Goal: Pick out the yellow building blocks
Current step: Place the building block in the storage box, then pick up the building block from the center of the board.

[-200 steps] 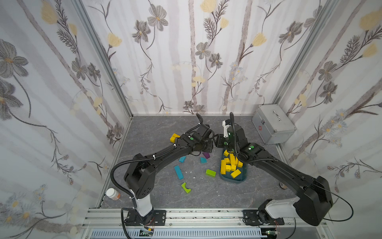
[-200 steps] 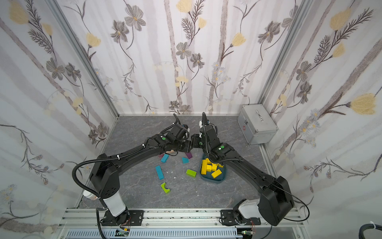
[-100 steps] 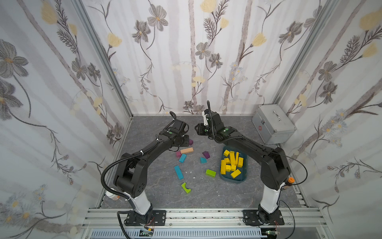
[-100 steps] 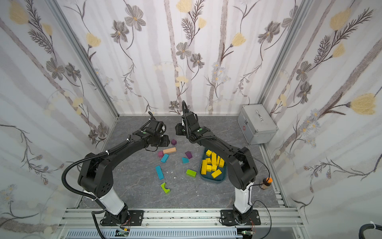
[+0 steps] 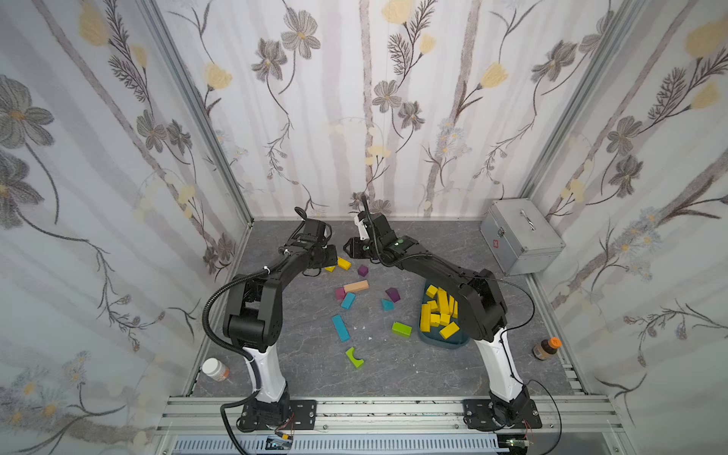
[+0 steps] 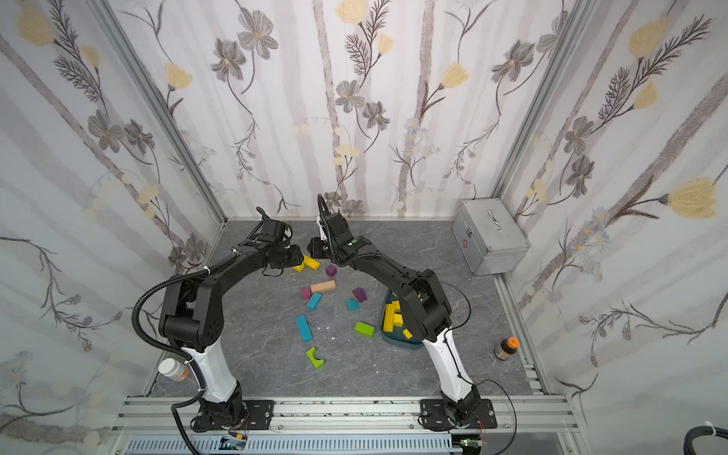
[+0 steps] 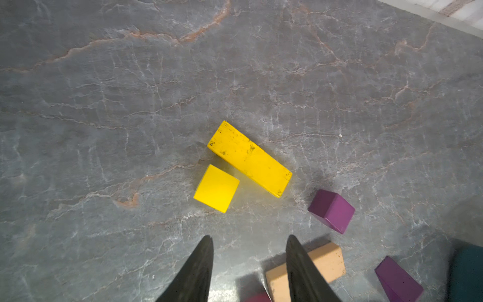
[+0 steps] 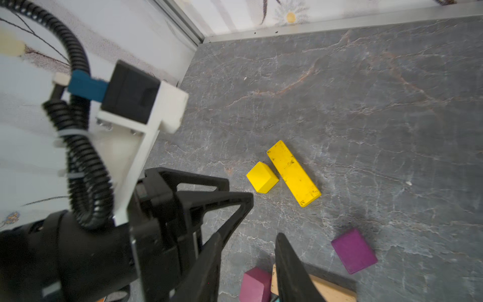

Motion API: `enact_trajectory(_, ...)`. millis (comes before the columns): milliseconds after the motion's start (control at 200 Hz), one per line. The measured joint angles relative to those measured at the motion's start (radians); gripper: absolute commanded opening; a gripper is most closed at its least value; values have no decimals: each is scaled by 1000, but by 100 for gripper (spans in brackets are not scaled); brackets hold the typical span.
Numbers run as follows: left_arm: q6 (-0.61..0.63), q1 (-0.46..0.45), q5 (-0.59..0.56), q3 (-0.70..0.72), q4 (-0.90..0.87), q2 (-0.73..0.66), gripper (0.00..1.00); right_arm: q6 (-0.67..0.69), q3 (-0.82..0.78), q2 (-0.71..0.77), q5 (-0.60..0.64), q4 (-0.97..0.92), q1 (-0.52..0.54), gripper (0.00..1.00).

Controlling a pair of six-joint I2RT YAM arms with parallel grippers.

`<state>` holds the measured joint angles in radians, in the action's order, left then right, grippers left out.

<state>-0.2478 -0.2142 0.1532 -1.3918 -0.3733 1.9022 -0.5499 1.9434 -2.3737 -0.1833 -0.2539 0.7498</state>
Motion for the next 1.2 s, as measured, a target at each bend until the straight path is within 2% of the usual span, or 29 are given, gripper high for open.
enact_trajectory(500,36,16,-19,-118,-5,167,49,-26,3,-34,-76,-44,68,36)
enact_trajectory(779,43,17,-26,-149,-27,222,49,-26,-141,56,-65,-39,89,36)
enact_trajectory(1199,38,17,-29,-192,-60,270,38,-33,-217,94,-48,-36,87,35)
